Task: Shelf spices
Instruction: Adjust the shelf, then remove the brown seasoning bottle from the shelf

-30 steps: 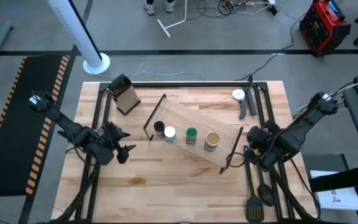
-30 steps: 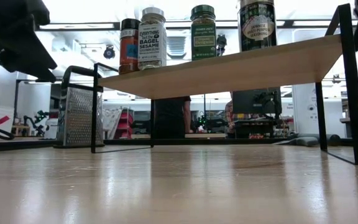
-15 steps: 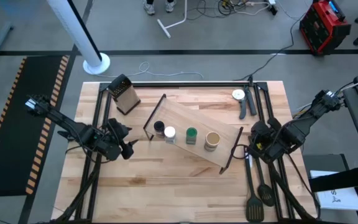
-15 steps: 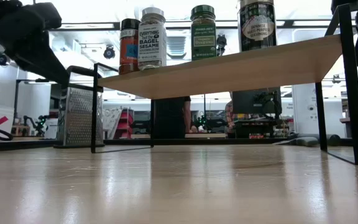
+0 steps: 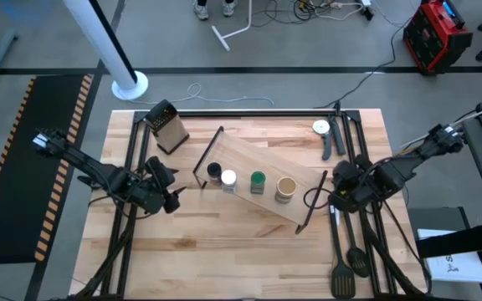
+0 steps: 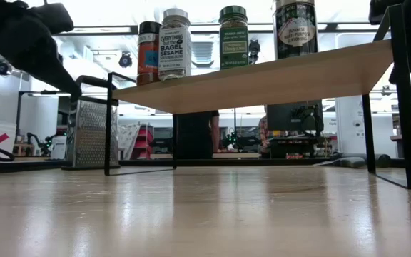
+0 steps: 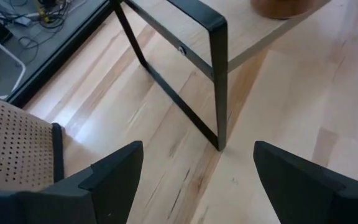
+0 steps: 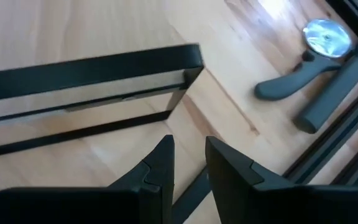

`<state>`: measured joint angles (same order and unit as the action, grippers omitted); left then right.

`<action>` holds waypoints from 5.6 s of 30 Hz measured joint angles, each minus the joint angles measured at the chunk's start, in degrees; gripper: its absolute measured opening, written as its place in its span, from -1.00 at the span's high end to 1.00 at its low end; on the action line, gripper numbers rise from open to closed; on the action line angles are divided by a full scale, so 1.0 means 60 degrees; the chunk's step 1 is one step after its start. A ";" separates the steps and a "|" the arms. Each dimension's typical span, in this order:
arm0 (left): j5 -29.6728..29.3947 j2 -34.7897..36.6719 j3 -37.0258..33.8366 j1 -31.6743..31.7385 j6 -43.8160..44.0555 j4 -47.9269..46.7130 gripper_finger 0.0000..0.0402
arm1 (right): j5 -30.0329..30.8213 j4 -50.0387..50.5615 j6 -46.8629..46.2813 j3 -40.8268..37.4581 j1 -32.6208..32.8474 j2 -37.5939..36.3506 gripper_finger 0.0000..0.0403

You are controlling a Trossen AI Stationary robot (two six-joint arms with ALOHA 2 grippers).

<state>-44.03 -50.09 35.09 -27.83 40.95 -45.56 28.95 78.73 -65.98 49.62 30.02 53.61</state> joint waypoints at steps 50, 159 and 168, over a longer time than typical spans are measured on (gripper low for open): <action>0.0853 -0.1722 0.0132 0.0698 -0.2529 0.3946 -0.47 | 0.0113 -0.1400 0.3265 -0.0035 -0.1948 -0.0030 0.64; 0.3314 -0.0257 0.1209 -0.0937 0.1193 -0.0837 -0.41 | -0.1891 -0.2916 0.6004 -0.0032 -0.3693 0.0007 0.64; 0.4262 -0.0122 0.2473 -0.1140 0.1433 -0.1289 -0.34 | -0.4159 -0.2919 0.5410 -0.0032 -0.3636 -0.0488 0.64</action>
<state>-18.46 -50.82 49.93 -34.67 49.55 -53.29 4.00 61.21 -33.52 49.43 8.20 50.69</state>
